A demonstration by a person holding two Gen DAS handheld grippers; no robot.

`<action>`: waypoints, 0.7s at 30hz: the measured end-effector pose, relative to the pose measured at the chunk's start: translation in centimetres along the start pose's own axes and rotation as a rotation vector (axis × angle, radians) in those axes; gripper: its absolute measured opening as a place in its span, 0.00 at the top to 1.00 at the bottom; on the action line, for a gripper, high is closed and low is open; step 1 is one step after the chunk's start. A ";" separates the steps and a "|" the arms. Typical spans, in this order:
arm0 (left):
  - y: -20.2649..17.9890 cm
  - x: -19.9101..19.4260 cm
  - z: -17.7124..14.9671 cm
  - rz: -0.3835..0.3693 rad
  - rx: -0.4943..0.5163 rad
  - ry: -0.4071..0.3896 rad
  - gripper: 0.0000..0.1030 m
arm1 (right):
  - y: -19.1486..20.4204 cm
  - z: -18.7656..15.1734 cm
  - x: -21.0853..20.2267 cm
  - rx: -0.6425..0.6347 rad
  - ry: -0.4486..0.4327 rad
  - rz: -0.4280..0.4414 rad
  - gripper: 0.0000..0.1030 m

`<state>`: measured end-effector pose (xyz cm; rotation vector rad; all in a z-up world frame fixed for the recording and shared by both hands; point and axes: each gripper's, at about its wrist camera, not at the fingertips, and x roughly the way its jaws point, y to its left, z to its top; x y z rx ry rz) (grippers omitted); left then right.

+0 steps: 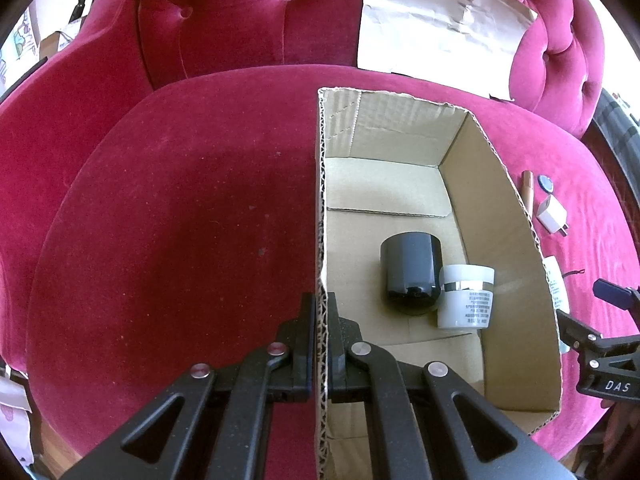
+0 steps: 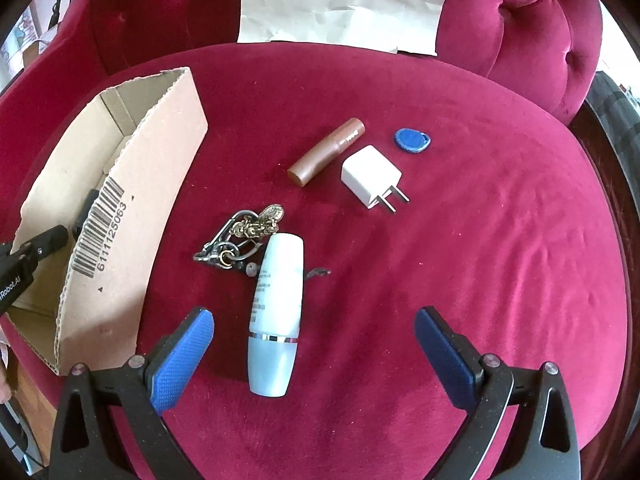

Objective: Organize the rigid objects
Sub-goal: 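Move the right gripper back toward the white tube bottle, then close the right gripper on the white tube bottle and lift it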

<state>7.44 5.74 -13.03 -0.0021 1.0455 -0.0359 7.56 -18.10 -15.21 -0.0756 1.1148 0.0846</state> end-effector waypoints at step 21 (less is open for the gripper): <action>-0.1 0.0 -0.1 0.001 -0.002 -0.002 0.97 | 1.8 0.2 0.1 -0.020 0.048 0.073 0.73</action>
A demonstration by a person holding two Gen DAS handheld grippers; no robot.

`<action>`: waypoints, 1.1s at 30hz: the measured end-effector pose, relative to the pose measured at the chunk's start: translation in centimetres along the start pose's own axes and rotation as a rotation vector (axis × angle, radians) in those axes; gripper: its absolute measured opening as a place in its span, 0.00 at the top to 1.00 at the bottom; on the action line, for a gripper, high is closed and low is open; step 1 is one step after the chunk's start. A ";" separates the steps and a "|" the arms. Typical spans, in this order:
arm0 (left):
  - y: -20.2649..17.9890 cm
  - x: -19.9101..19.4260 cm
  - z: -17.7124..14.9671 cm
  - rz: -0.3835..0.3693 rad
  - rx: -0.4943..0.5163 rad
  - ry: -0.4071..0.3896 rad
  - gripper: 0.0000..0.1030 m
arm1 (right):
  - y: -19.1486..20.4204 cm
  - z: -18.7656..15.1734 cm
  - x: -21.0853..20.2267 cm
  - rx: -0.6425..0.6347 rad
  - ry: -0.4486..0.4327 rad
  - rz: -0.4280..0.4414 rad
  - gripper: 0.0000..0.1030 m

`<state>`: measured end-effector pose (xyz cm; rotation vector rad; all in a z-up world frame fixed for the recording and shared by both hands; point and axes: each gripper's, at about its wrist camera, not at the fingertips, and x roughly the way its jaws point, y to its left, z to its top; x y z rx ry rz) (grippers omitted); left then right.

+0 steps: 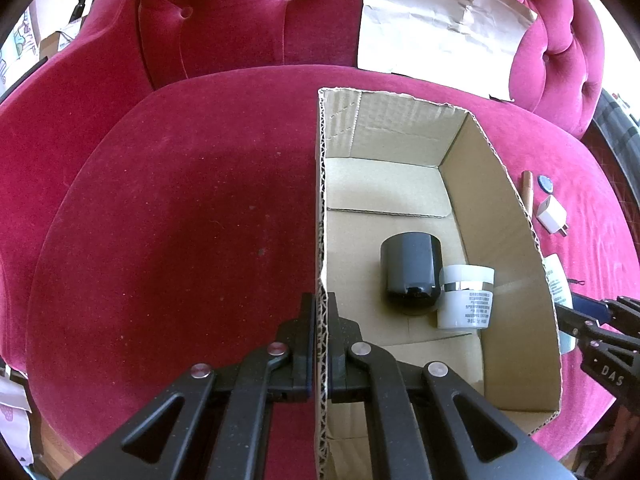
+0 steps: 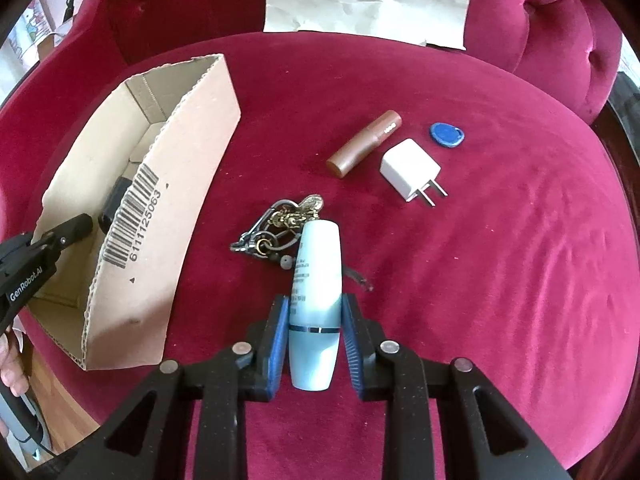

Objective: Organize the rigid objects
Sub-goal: 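Close the right gripper on the white tube bottle and lift it, then carry the white tube bottle with the right gripper over the box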

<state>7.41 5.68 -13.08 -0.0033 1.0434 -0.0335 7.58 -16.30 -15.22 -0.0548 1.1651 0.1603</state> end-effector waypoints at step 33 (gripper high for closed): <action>0.3 0.0 0.0 -0.012 -0.002 0.002 0.97 | 1.9 5.0 -7.1 -0.013 -0.249 -0.005 0.73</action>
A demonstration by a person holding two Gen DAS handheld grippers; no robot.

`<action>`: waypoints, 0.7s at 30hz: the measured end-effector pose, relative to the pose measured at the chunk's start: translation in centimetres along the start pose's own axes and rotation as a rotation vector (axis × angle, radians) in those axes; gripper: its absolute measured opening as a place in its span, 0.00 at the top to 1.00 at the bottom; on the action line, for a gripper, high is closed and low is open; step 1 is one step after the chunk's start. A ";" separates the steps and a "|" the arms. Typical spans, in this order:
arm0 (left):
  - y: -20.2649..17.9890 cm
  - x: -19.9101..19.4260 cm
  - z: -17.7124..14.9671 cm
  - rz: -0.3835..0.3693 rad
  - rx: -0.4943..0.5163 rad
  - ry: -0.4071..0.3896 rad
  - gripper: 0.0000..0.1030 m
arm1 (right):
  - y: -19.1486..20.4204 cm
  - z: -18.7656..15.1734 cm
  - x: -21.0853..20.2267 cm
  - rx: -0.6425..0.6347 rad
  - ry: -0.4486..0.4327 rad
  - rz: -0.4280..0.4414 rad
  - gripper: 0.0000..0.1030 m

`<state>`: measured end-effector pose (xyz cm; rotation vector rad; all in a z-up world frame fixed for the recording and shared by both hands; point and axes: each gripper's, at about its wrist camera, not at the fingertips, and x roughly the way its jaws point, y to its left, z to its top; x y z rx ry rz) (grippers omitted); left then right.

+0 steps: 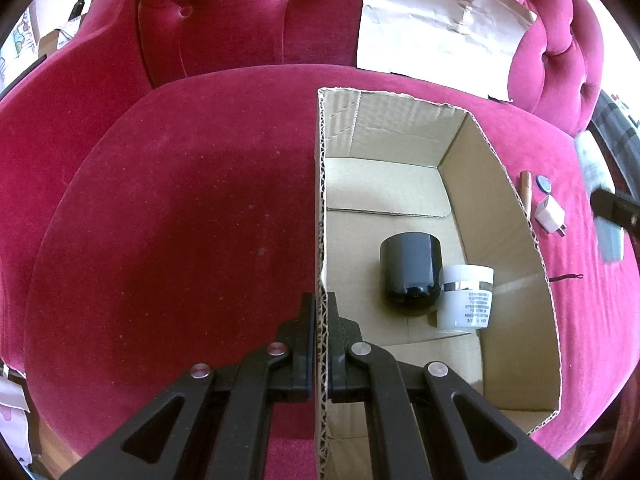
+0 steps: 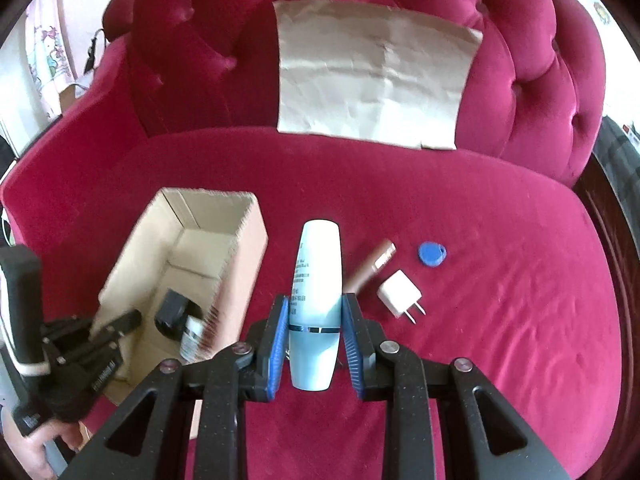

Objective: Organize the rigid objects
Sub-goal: 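Carry the white tube bottle with the right gripper over the box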

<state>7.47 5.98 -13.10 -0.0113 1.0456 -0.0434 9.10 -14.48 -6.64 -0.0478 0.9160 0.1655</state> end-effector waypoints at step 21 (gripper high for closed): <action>0.0 0.0 0.0 -0.005 -0.003 0.001 0.97 | 5.6 2.7 0.3 -0.027 -0.062 0.156 0.73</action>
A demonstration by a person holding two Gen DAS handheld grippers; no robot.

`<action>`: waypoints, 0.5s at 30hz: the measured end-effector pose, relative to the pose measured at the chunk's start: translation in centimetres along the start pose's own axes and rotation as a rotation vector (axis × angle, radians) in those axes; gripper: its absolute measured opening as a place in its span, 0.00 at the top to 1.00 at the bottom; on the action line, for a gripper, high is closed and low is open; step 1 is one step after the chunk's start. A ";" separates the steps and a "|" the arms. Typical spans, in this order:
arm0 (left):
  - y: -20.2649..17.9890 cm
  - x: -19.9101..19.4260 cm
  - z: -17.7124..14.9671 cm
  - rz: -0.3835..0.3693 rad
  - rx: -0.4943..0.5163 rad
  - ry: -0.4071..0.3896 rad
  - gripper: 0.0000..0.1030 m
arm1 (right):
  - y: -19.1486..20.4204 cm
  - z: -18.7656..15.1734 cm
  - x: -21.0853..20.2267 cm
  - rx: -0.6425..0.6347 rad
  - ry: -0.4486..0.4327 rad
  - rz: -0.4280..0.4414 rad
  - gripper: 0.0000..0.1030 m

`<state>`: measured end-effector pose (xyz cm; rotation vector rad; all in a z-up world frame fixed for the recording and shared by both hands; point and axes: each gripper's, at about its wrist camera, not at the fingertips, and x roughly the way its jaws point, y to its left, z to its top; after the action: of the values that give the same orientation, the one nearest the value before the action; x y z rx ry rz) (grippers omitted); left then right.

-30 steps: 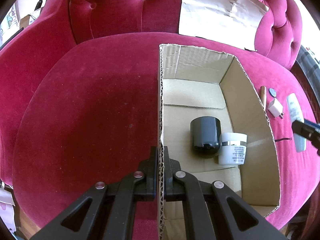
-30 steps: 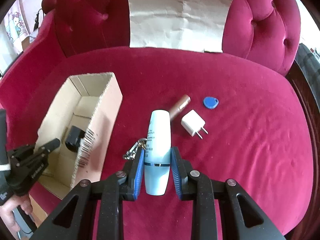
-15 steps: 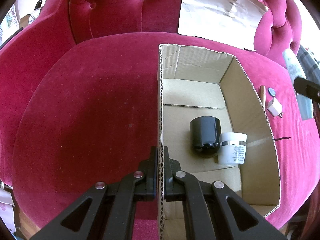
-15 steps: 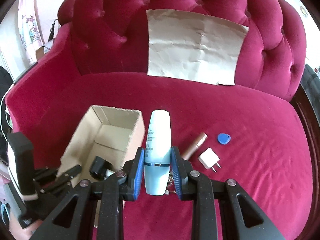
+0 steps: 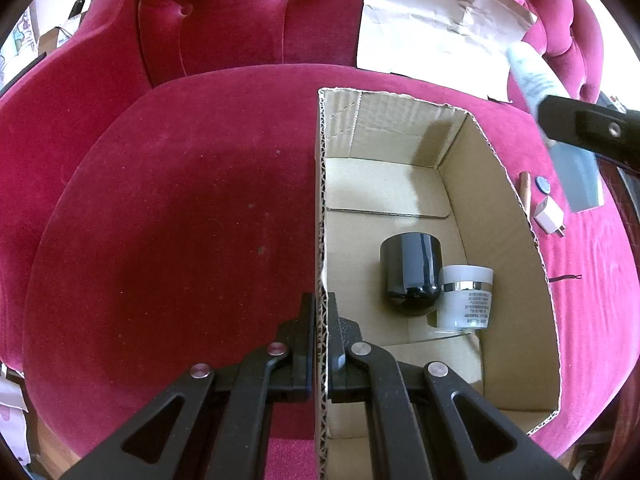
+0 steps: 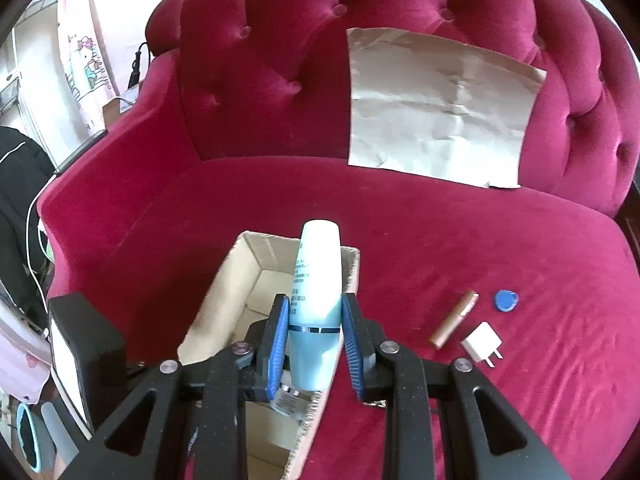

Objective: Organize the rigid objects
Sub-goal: 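Carry the white tube bottle with the right gripper over the box, then lower the tube bottle into the box and open the right gripper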

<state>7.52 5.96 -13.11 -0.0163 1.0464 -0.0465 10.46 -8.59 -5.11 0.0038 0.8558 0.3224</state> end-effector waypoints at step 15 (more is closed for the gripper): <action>0.0 0.0 0.0 -0.003 -0.001 0.001 0.97 | 1.8 -0.5 3.9 0.012 0.070 0.054 0.73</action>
<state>7.55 5.98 -13.12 -0.0190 1.0470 -0.0482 11.97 -5.82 -8.15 0.0268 0.9281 0.3694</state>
